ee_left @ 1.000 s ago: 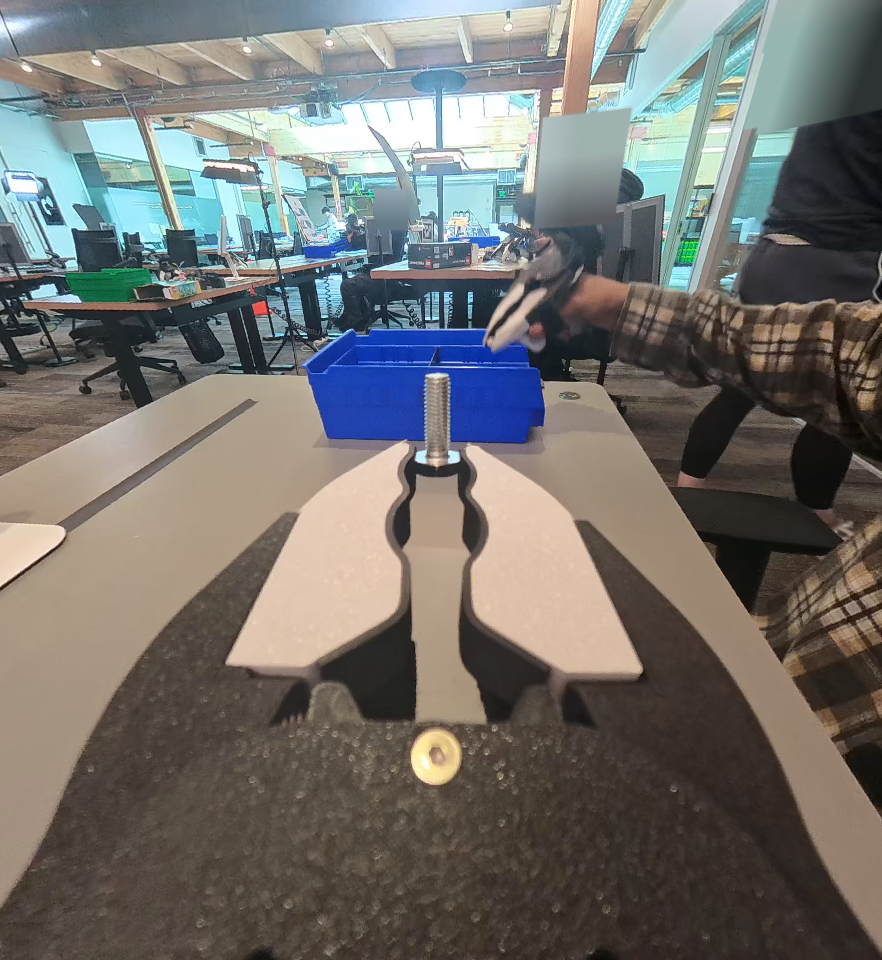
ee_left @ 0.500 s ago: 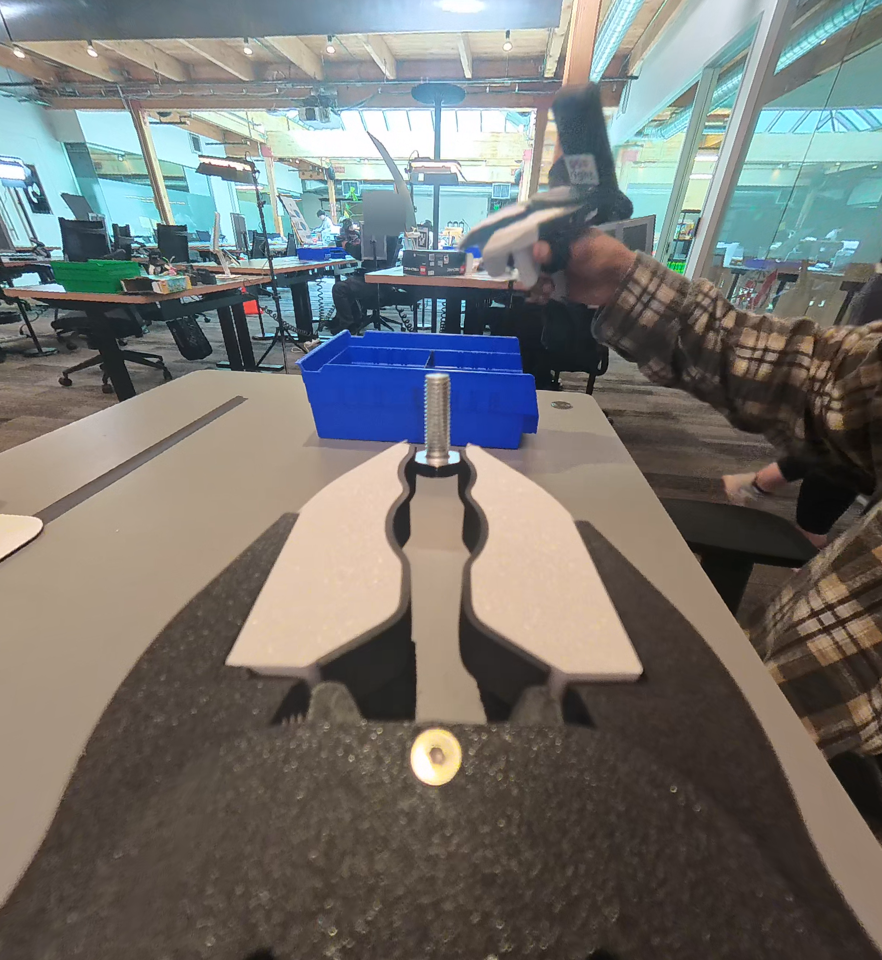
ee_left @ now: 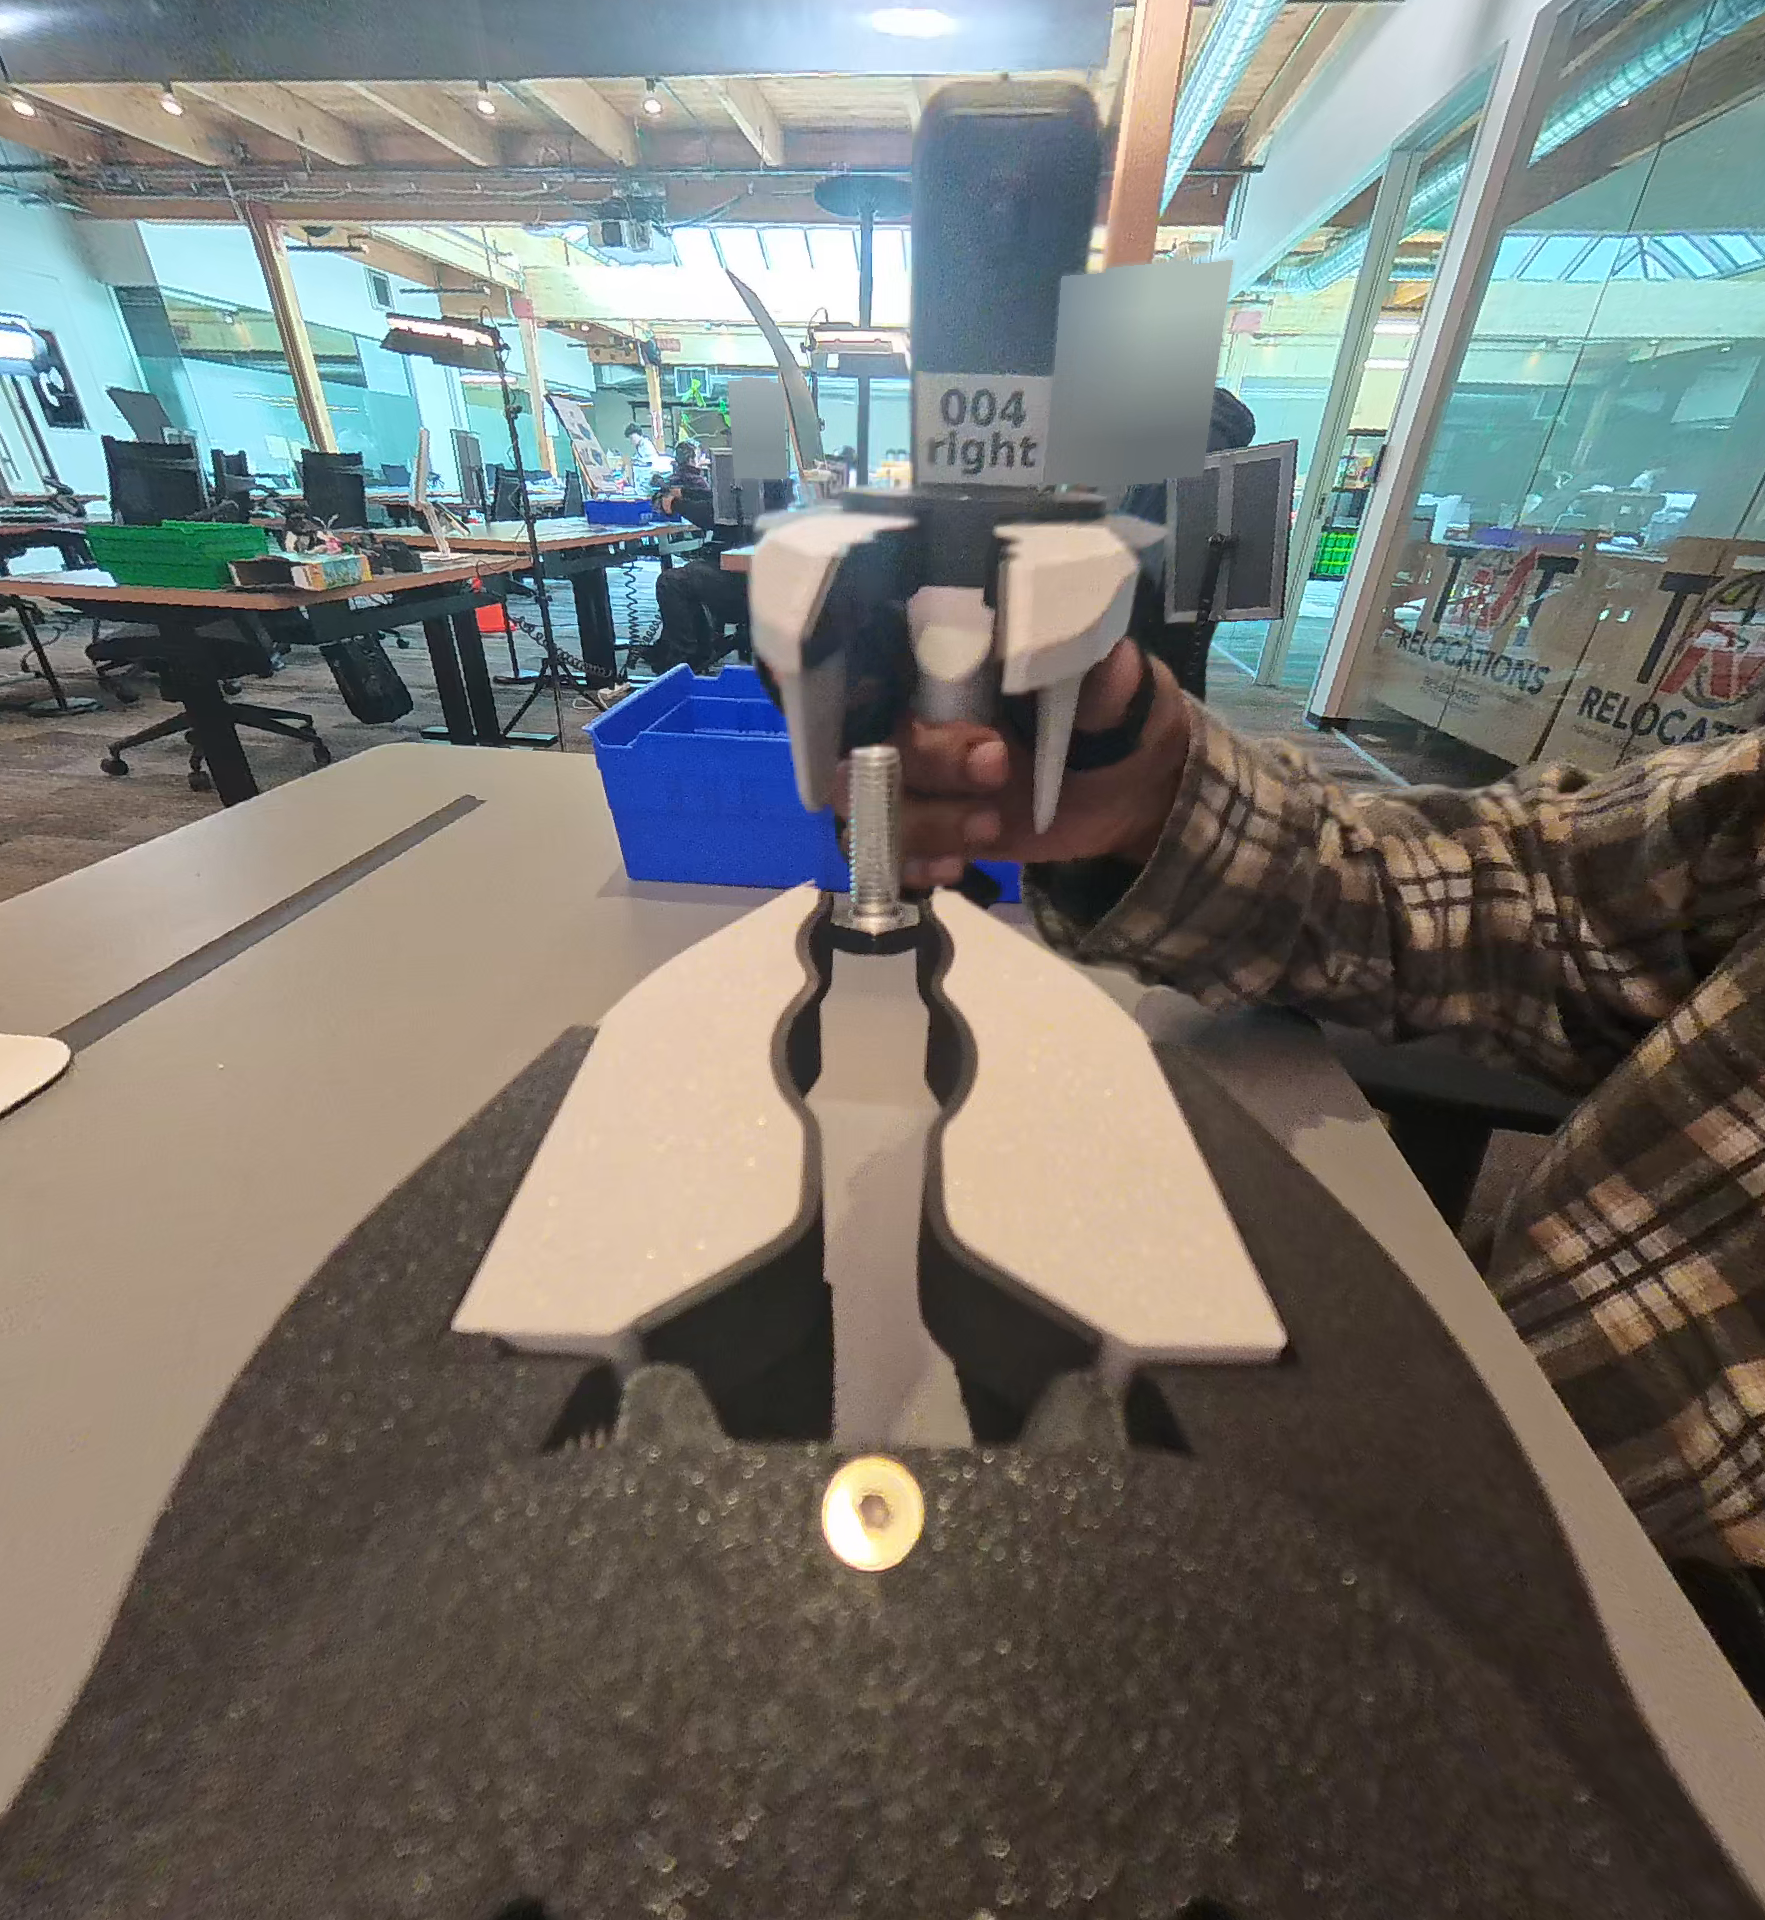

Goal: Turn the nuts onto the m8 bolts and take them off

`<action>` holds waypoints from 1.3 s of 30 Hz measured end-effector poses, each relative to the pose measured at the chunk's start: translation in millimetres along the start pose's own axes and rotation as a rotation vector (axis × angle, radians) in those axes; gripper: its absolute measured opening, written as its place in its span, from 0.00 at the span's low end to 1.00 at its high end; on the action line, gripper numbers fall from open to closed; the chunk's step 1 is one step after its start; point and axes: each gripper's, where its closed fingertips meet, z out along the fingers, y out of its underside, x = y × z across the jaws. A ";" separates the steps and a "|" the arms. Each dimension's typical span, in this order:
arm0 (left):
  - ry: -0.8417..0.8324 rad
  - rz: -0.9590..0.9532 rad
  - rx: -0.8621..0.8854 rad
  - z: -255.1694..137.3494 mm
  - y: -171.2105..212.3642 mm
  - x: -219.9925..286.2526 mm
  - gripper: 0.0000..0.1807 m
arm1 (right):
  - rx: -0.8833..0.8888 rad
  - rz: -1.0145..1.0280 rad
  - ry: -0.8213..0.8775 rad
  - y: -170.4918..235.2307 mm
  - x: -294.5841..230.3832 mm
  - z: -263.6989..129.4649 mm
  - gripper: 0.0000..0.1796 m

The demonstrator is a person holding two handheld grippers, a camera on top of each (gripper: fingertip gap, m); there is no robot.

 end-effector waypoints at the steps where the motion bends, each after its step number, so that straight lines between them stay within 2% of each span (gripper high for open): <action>1: 0.000 0.001 0.002 -0.3 -0.6 0.2 0.08 | -0.004 0.003 -0.010 1.9 0.8 4.8 0.15; 10: 0.000 0.015 0.001 0.4 -2.5 2.8 0.08 | -0.027 -0.006 -0.074 8.0 -4.4 19.3 0.04; 15: 0.050 0.003 0.027 1.0 -6.1 8.2 0.08 | -0.037 -0.011 -0.090 4.2 -7.7 19.5 0.04; 20: 0.042 0.002 0.036 3.9 -5.7 7.2 0.21 | -0.008 0.000 -0.020 -20.9 7.4 -7.4 0.04; 24: 0.044 0.004 0.029 6.0 -4.3 8.7 0.26 | -0.059 -0.017 0.208 -46.8 56.7 -81.7 0.04; 28: 0.047 0.001 0.026 6.2 -4.1 8.7 0.25 | -0.188 0.036 0.578 -46.8 128.5 -204.0 0.04; 31: 0.048 -0.002 0.022 6.4 -3.4 8.0 0.24 | -0.292 0.119 0.810 -19.3 164.1 -296.7 0.04; 33: 0.041 -0.002 0.015 7.0 -2.0 6.7 0.23 | -0.332 0.207 0.899 8.8 174.5 -341.8 0.04; 36: 0.048 -0.006 0.009 8.2 0.1 7.3 0.22 | -0.432 0.320 0.976 59.6 177.6 -385.7 0.04; 39: 0.053 -0.005 -0.001 9.3 2.5 8.0 0.21 | -0.528 0.396 1.004 101.4 174.0 -407.3 0.04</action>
